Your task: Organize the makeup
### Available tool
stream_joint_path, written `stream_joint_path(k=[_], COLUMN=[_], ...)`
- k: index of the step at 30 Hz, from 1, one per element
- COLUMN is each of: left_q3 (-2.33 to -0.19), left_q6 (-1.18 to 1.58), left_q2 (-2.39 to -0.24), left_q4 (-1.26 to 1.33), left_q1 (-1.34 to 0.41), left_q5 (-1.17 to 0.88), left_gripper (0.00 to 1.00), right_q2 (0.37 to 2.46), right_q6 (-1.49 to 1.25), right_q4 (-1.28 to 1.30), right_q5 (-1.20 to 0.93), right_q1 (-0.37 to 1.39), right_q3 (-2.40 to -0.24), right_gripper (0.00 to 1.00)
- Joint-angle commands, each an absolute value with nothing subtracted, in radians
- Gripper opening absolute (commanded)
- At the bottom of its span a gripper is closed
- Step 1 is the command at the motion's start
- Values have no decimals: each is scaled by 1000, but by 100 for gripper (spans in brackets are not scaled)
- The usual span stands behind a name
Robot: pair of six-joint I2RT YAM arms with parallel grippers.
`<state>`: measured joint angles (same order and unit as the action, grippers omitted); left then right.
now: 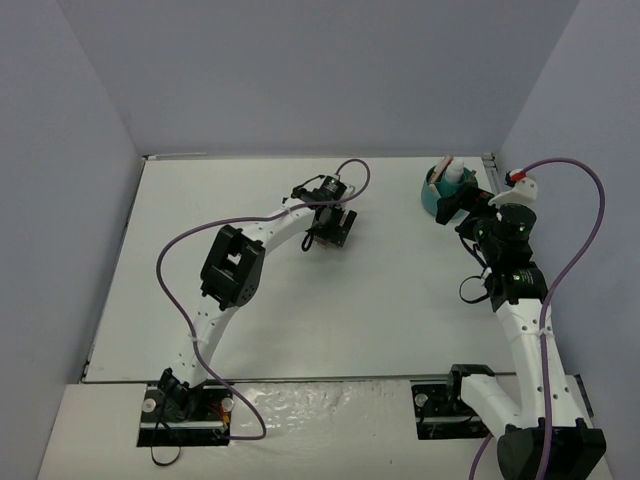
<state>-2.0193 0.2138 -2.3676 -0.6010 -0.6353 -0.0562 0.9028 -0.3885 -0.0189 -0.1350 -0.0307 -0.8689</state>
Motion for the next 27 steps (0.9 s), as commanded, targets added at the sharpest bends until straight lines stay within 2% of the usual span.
stream_joint_path(k=[1, 3, 9, 11, 15, 21, 27], left_q3=[-2031, -2011, -1917, -1882, -1769, -1450, -1291], left_q6=[209, 213, 221, 216, 202, 166, 123], left_q2=[-2347, -2344, -2287, -2241, -2129, -1881, -1729], left_q4=[-596, -587, -545, -515, -429, -91, 105], left_q1=[-651, -652, -652, -653, -655, -668, -710], left_q5=[-49, -55, -67, -66, -71, -177, -250], left_gripper=[72, 58, 32, 27, 23, 21, 20], right_q2=[892, 893, 898, 908, 949, 1031, 1103], right_q6=[-376, -374, -376, -379, -380, -382, -387], right_q4=[-91, -91, -92, -92, -91, -109, -117], right_q5=[-163, -171, -205, -222, -312, -496, -589], right_q1=[-21, -21, -23, -23, -21, -9, 50], right_q3=[-867, -867, -862, -862, -868, -888, -919], right_gripper=[100, 100, 100, 100, 100, 100, 96])
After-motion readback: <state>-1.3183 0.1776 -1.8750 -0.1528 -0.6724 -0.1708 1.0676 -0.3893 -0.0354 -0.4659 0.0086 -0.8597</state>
